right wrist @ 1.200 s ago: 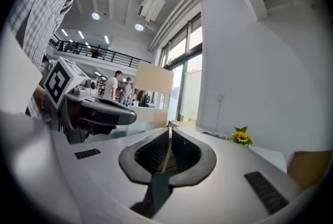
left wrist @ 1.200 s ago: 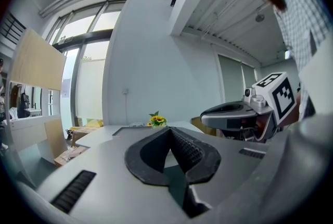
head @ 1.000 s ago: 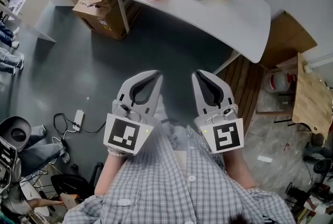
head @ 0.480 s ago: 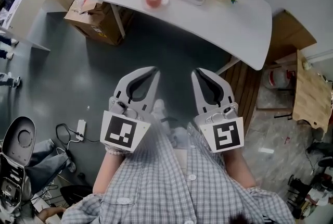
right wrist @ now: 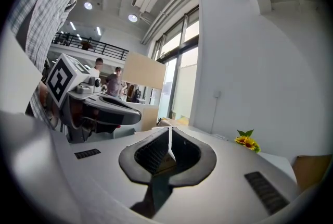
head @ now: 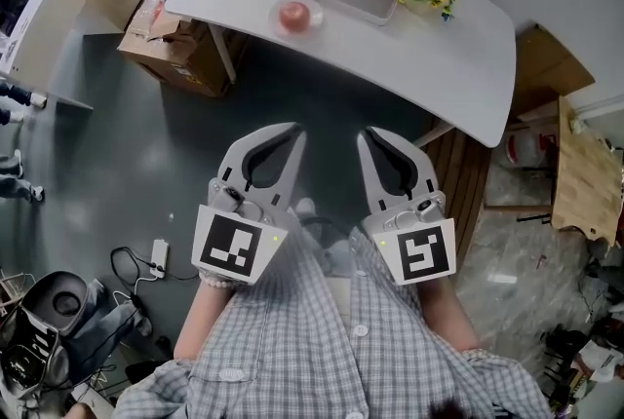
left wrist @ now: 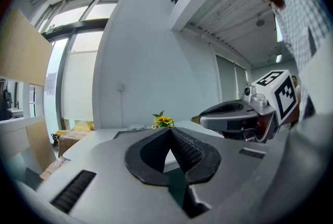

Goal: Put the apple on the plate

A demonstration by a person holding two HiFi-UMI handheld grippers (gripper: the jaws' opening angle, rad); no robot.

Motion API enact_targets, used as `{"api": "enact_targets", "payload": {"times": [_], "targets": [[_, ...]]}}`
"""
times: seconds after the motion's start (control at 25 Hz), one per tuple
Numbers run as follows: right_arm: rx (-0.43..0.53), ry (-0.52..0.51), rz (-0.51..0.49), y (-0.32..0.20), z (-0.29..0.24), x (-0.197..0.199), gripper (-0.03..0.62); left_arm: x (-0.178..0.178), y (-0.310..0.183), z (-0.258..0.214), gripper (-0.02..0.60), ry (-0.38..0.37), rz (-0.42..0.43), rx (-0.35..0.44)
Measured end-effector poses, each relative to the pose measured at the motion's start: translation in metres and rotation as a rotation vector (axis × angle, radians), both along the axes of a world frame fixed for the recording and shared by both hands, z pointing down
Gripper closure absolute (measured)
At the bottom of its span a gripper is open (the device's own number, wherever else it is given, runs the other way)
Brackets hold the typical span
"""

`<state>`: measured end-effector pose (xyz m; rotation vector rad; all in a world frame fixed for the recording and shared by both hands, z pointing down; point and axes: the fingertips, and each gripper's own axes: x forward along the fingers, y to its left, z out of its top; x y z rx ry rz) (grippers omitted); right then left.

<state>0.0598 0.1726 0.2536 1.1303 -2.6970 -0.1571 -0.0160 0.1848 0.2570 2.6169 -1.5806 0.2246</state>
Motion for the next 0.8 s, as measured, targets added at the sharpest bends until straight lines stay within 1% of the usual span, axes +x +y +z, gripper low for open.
{"api": "enact_targets", "payload": {"times": [0.4, 0.8], "targets": [[-0.006, 0.004, 0.033, -0.032, 0.006, -0.026, 0.563, -0.026, -0.034, 0.005, 0.572, 0.018, 0.025, -0.010], [-0.038, 0.008, 0.036, -0.063, 0.017, -0.023, 0.565, -0.031, -0.063, 0.016, 0.572, 0.017, 0.005, -0.030]]}}
